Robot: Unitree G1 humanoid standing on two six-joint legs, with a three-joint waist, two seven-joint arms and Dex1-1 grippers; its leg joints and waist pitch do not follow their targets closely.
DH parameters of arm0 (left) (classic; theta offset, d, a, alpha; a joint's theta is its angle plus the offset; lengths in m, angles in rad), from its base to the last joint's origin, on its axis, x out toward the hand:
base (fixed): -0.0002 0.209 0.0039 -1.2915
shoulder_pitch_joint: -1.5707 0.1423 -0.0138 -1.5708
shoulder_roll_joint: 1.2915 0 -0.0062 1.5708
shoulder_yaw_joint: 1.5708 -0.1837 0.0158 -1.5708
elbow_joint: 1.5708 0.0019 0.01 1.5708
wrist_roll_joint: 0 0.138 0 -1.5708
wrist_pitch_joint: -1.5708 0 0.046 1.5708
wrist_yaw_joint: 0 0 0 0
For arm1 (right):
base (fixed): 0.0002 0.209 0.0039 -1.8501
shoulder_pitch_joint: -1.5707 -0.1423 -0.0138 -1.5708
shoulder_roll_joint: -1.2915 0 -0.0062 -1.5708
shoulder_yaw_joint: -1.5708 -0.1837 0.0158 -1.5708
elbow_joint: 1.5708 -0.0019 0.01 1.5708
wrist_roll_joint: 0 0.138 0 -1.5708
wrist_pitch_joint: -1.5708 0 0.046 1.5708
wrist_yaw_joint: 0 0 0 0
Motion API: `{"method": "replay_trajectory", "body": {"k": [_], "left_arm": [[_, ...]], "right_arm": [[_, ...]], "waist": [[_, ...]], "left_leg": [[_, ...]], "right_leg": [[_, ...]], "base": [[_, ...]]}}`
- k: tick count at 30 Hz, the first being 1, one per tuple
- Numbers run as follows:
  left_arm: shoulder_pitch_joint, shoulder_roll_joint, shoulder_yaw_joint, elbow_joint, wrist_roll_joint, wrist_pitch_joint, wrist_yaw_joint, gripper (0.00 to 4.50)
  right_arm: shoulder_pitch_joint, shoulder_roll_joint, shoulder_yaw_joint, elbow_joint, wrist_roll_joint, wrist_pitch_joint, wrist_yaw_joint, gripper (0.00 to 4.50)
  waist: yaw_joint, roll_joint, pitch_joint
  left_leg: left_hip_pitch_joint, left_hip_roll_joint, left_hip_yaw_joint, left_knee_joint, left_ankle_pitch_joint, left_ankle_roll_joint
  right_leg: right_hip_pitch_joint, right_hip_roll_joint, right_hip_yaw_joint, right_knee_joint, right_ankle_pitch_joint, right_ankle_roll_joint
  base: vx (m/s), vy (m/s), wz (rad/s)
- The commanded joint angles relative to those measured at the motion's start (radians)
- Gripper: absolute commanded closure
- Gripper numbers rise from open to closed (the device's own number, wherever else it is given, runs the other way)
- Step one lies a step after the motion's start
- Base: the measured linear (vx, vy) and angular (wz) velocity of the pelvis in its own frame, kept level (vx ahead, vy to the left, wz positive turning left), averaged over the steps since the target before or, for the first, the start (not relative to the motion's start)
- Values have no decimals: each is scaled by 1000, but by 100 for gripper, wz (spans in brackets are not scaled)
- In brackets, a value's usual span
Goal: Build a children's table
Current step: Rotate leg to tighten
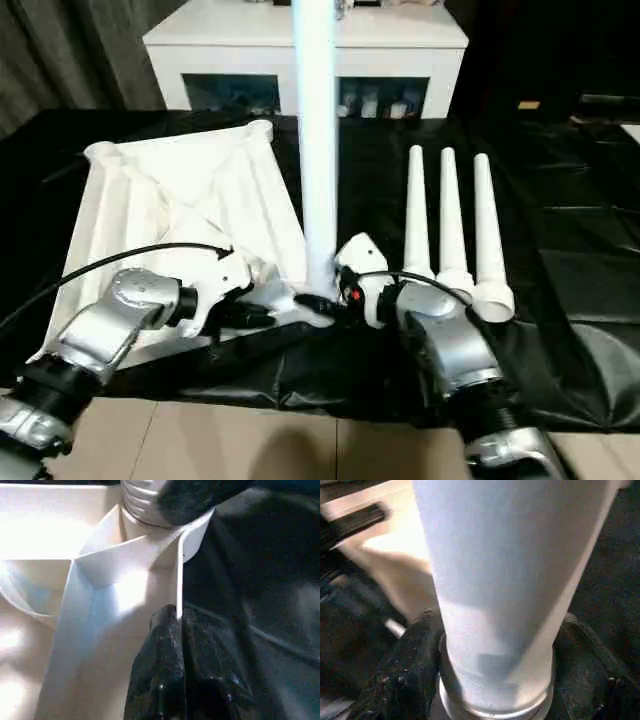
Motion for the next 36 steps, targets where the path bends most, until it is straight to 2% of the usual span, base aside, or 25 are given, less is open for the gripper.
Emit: {"method": "replay_trajectory", "body": {"k": [1, 3, 4, 5, 6, 7, 9, 10, 11, 13, 14, 16, 17, 18, 19, 20, 22, 24, 26, 28, 30, 32, 33, 34, 36], "left_arm": [[-11, -39, 19, 63, 26, 37, 109, 450], [-44, -101, 53, 123, 36, 64, 237, 450], [-46, -105, 55, 126, 37, 66, 245, 450], [-57, -127, 65, 147, 41, 74, 287, 450], [-57, -127, 65, 147, 41, 74, 287, 450], [-81, -185, 73, 199, 56, 79, 389, 450], [-97, -220, 71, 236, 71, 72, 452, 450], [-97, -220, 71, 236, 71, 72, 452, 450], [-103, -232, 73, 250, 71, 70, 467, 450], [-106, -236, 70, 257, 73, 66, 466, 450], [-110, -234, 65, 263, 77, 57, 457, 450], [-110, -217, 52, 256, 83, 43, 421, 450], [-103, -201, 44, 239, 82, 35, 387, 450], [-102, -197, 42, 235, 81, 33, 379, 450], [-98, -185, 37, 224, 78, 28, 354, 450], [-96, -181, 36, 220, 77, 26, 346, 450], [-82, -150, 23, 190, 70, 26, 294, 450], [-71, -128, 11, 169, 68, 21, 256, 450], [-40, -69, -18, 109, 54, -3, 150, 450], [-31, -54, -23, 91, 49, -1, 125, 450], [-17, -29, -35, 60, 40, 1, 77, 450], [-8, -13, -42, 40, 34, 3, 46, 450], [14, 28, -56, -13, 10, 0, -44, 450], [19, 36, -58, -23, 5, 0, -61, 450], [28, 57, -62, -50, -12, -1, -107, 450]], "right_arm": [[14, 38, -21, 59, -19, 59, -125, 179], [0, 96, -66, 111, -39, 87, -299, 179], [-1, 99, -69, 114, -40, 89, -309, 180], [-7, 121, -86, 135, -45, 100, -371, 180], [-7, 121, -86, 135, -45, 100, -371, 180], [-38, 190, -139, 208, -43, 99, -554, 180], [-65, 237, -170, 259, -38, 83, -651, 180], [-65, 237, -170, 259, -38, 83, -651, 180], [-76, 251, -170, 274, -40, 78, -665, 180], [-89, 256, -155, 283, -49, 59, -652, 180], [-97, 259, -140, 278, -52, 32, -616, 110], [-93, 257, -131, 239, -46, -8, -561, 110], [-87, 245, -125, 213, -44, -20, -530, 110], [-86, 242, -124, 209, -44, -24, -525, 75], [-85, 234, -122, 198, -43, -32, -509, 75], [-84, 231, -122, 195, -42, -34, -504, 68], [-84, 196, -98, 176, -43, -45, -450, 59], [-79, 169, -81, 157, -42, -50, -402, 59], [-56, 99, -56, 101, -26, -55, -248, 59], [-48, 77, -46, 84, -26, -64, -206, 59], [-35, 48, -37, 56, -15, -74, -143, 59], [-26, 29, -32, 39, -7, -80, -102, 59], [-7, -22, -5, 0, 9, -91, 12, 59], [-3, -33, 2, -6, 12, -93, 35, 59], [6, -67, 26, -24, 25, -89, 107, 59]], "waist": [[-4, -11, -47], [-8, -13, -45], [-10, -12, -42], [-15, -12, -41], [-14, -13, -41], [-17, -6, -41], [-21, -7, -41], [-22, -4, -40], [-22, -5, -42], [-22, -3, -42], [-23, -5, -42], [-23, -3, -44], [-22, -5, -47], [-23, -6, -47], [-27, -6, -49], [-28, -11, -50], [-34, -9, -51], [-32, -13, -53], [-29, -12, -55], [-24, -12, -62], [-18, -9, -66], [-14, -8, -68], [-5, -5, -69], [-4, -7, -69], [-2, -3, -70]], "left_leg": [[23, 23, -6, -83, -336, -13], [26, 22, -7, -84, -364, -26], [28, 19, -7, -84, -376, -31], [26, 18, -13, -87, -404, -40], [26, 18, -15, -89, -412, -40], [26, 19, -15, -89, -417, -42], [30, 17, -19, -91, -445, -54], [32, 17, -20, -93, -462, -56], [34, 17, -23, -96, -481, -53], [31, 20, -24, -102, -486, -51], [31, 20, -25, -103, -489, -51], [28, 22, -26, -106, -493, -49], [24, 21, -25, -107, -470, -43], [20, 22, -24, -106, -451, -37], [13, 21, -24, -107, -427, -34], [13, 22, -22, -106, -414, -31], [16, 21, -16, -99, -390, -10], [13, 23, -14, -95, -365, 4], [11, 24, -11, -92, -330, 18], [7, 24, -7, -84, -231, 43], [9, 25, -4, -76, -151, 71], [9, 25, -4, -72, -119, 84], [13, 26, -4, -71, -104, 97], [10, 27, -5, -70, -102, 99], [19, 27, -3, -69, -116, 105]], "right_leg": [[30, -36, 25, -87, -300, -206], [24, -37, 25, -94, -361, -188], [20, -35, 24, -98, -389, -177], [20, -37, 21, -104, -449, -152], [21, -38, 21, -107, -464, -142], [14, -40, 23, -109, -466, -137], [12, -36, 18, -113, -477, -129], [10, -37, 17, -115, -487, -126], [15, -37, 13, -120, -483, -113], [17, -36, 12, -122, -451, -110], [17, -36, 12, -122, -442, -112], [23, -37, 11, -119, -408, -116], [26, -37, 13, -115, -366, -125], [27, -38, 15, -112, -330, -135], [34, -38, 14, -106, -295, -148], [35, -39, 14, -106, -281, -154], [30, -40, 16, -105, -273, -178], [33, -41, 16, -105, -275, -188], [35, -42, 17, -103, -255, -191], [41, -40, 17, -90, -136, -217], [40, -36, 15, -77, -21, -249], [44, -35, 14, -70, 32, -267], [46, -34, 13, -66, 71, -284], [47, -32, 13, -63, 81, -284], [44, -29, 13, -61, 101, -299]], "base": [[0, 0, 0], [0, 0, 0], [0, 0, 0], [0, 0, 0], [0, 0, 0], [0, 0, 0], [0, 0, 0], [0, 0, 0], [0, 0, 0], [0, 0, 0], [0, 0, 0], [0, 0, 0], [0, 0, 0], [0, 0, 0], [0, 0, 0], [0, 0, 0], [0, 0, 0], [0, 0, 0], [0, 0, 0], [0, 0, 0], [52, -19, -1], [25, -6, -1], [0, 0, 0], [0, 0, 0], [0, 0, 0]]}}
